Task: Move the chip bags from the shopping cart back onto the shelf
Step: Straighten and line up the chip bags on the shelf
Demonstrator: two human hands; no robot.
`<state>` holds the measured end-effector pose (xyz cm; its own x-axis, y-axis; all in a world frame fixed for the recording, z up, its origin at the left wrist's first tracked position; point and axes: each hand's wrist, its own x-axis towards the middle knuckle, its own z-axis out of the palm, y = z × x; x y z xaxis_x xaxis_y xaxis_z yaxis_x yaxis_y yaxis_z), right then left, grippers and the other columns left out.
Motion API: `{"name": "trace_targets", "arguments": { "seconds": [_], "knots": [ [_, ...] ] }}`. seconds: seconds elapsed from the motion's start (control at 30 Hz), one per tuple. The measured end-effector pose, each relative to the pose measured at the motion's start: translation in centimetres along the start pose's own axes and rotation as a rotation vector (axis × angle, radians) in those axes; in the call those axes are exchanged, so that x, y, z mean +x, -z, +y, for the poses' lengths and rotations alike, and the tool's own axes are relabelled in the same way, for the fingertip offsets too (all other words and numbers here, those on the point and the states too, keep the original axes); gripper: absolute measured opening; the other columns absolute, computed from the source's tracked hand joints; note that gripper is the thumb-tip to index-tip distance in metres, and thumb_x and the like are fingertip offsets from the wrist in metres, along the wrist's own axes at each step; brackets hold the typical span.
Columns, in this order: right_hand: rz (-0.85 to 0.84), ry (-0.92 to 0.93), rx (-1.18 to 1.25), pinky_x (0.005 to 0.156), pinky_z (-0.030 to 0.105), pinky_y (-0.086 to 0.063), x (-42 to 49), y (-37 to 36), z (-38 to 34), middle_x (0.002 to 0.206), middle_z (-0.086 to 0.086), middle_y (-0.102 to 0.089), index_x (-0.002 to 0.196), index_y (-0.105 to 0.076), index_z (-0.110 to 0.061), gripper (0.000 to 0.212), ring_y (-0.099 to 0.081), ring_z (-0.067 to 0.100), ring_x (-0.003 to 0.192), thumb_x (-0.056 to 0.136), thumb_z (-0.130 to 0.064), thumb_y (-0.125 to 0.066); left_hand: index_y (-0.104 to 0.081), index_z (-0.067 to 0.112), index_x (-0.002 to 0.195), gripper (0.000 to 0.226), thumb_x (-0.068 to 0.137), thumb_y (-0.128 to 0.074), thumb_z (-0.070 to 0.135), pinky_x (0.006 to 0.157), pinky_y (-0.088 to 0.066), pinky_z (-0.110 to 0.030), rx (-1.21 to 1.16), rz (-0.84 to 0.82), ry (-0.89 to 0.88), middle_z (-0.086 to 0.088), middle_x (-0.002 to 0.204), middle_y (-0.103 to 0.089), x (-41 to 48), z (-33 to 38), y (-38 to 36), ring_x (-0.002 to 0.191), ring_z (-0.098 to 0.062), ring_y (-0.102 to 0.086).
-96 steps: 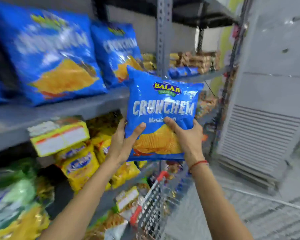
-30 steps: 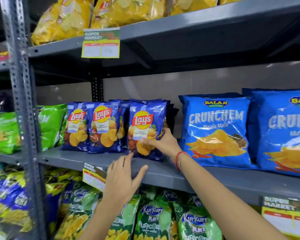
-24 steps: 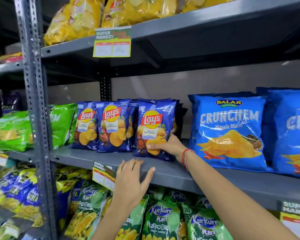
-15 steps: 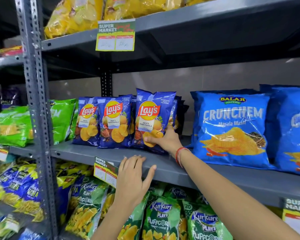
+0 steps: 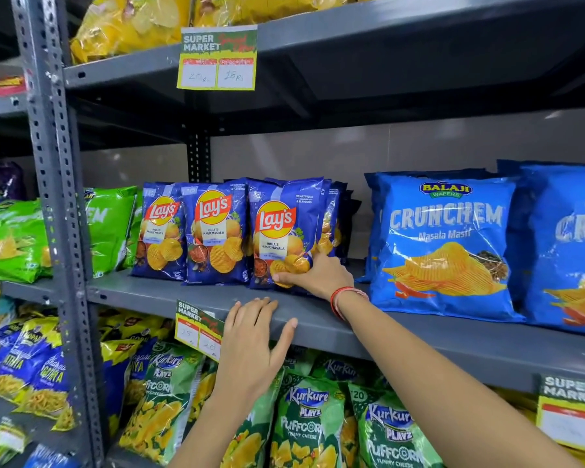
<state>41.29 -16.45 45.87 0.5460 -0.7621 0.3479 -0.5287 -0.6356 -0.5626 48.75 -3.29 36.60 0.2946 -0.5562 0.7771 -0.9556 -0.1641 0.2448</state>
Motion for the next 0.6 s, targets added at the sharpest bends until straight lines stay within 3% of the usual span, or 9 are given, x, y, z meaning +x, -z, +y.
{"name": "trace_targets", "arguments": {
  "seconds": [0.33,0.43,0.5,0.6],
  "knots": [
    [0.062,0.001,0.02,0.083,0.042,-0.052,-1.9,1.0,0.6,0.105,0.009,-0.063,0.097,-0.058,-0.011,0.075,-0.061,0.028,0.096,0.061,-0.077,-0.066,-0.061,0.012,0.115,0.067,0.089,-0.022,0.061,0.107,-0.021,-0.032,-0.001,-0.026,-0.017,-0.003,0.116,-0.064,-0.1,-0.6,0.1,0.113,-0.021,-0.055],
    [0.199,0.11,-0.001,0.079,0.04,-0.051,-3.4,2.7,1.0,0.101,0.008,-0.065,0.11,-0.058,-0.01,0.067,-0.061,0.028,0.098,0.073,-0.064,-0.068,-0.061,0.014,0.114,0.068,0.087,-0.022,0.064,0.106,-0.025,-0.032,-0.046,0.018,0.012,0.0,0.114,-0.065,0.1,-0.4,0.1,0.11,-0.019,-0.056],
    [0.314,0.218,0.084,0.077,0.04,-0.052,-4.5,4.4,1.7,0.093,0.004,-0.064,0.107,-0.061,-0.012,0.052,-0.062,0.024,0.093,0.077,-0.053,-0.07,-0.058,0.016,0.118,0.065,0.086,-0.026,0.063,0.101,-0.034,-0.038,-0.105,0.054,0.032,0.001,0.116,-0.063,0.7,0.6,0.4,0.11,-0.019,-0.055],
    [0.528,0.269,0.111,0.085,0.034,-0.047,-5.4,7.2,4.1,0.106,0.005,-0.063,0.11,-0.06,-0.012,0.042,-0.057,0.021,0.1,0.083,-0.044,-0.067,-0.05,0.02,0.124,0.061,0.084,-0.031,0.062,0.093,-0.04,-0.032,-0.318,0.064,0.05,0.006,0.122,-0.055,2.5,3.0,0.5,0.115,-0.013,-0.048]
  ]
}}
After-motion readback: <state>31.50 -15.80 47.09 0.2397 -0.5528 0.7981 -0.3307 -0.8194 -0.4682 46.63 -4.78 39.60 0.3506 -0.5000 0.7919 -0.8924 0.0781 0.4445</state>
